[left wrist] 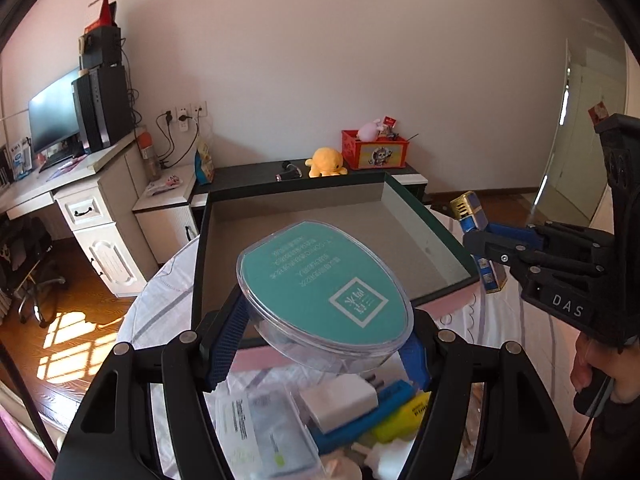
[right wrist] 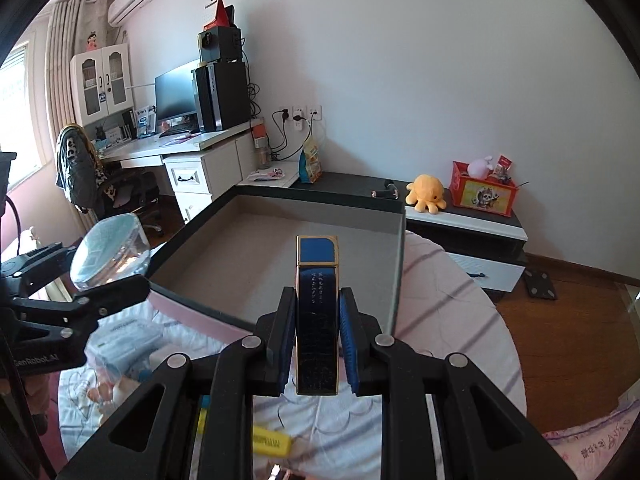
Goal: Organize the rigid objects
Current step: 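Carry teal container and blue box into the pink box and open both tools, then grasp the pastel lego block figure with the right tool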
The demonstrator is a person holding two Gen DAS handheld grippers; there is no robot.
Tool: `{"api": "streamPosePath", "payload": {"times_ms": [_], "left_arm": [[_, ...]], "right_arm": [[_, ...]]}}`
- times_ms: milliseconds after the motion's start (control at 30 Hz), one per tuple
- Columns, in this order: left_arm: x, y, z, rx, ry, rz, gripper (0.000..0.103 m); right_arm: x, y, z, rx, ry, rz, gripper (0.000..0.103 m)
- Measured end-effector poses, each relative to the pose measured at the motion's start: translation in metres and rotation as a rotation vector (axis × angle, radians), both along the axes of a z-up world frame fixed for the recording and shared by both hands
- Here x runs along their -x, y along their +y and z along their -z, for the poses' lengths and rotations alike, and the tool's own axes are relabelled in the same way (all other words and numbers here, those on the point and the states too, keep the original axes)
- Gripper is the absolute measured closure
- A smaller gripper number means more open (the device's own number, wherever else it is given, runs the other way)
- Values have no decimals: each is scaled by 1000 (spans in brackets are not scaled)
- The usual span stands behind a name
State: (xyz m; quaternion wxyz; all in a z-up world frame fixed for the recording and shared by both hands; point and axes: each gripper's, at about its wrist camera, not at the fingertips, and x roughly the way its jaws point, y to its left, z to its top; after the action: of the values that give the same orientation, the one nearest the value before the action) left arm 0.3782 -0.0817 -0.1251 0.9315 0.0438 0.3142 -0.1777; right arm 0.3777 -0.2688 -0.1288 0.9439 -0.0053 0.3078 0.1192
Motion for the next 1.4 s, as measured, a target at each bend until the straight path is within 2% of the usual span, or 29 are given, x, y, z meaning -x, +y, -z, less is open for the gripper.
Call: {"api": "streamPosePath", "payload": {"times_ms": [67, 200, 300, 433, 500, 533, 567, 633, 667, 733, 867, 967, 1033, 1133, 1200, 1400], "left_arm": [[-30, -8, 6, -34, 38, 3, 34], [-80, -17, 31, -65, 145, -4, 34], [-96, -20, 45, -93, 217, -19, 34], [-106, -22, 48, -112, 218, -39, 31], [-102, -20, 45, -103, 202, -37, 23], [-97, -16, 42, -92, 188, -41, 20], [-92, -13, 38, -81, 173, -48, 18], [-77, -4, 27, -57, 145, -62, 17], [-66, 2, 20, -47, 124, -68, 15], [-42, 14, 4, -32, 66, -101, 11], [25, 33, -28, -16, -99, -147, 0], [79, 42, -44, -25, -216, -175, 0], [111, 47, -51, -18, -262, -198, 0], [152, 54, -54, 10, -286, -225, 0], [176, 61, -53, 36, -291, -232, 0], [237, 72, -44, 39, -312, -222, 0]], "right_arm": [[-25, 8, 5, 3, 21, -12, 82], [-68, 19, 31, -10, 131, -35, 82], [-87, 22, 52, -9, 204, -36, 82], [-95, 15, 65, -24, 230, -2, 80], [-94, 12, 66, -41, 235, 15, 75], [-91, 10, 64, -53, 228, 26, 67], [-86, 7, 61, -66, 213, 31, 63], [-74, 6, 51, -73, 179, 42, 34], [-64, 6, 43, -70, 156, 51, 30], [-43, 4, 26, -80, 107, 56, 28], [18, 8, -12, -71, -14, 80, 20], [76, 15, -37, -52, -131, 105, 15], [110, 19, -49, -39, -182, 130, 0], [159, 25, -60, -18, -252, 158, 0], [185, 27, -65, -6, -268, 177, 0], [252, 34, -66, 21, -312, 218, 0]]}}
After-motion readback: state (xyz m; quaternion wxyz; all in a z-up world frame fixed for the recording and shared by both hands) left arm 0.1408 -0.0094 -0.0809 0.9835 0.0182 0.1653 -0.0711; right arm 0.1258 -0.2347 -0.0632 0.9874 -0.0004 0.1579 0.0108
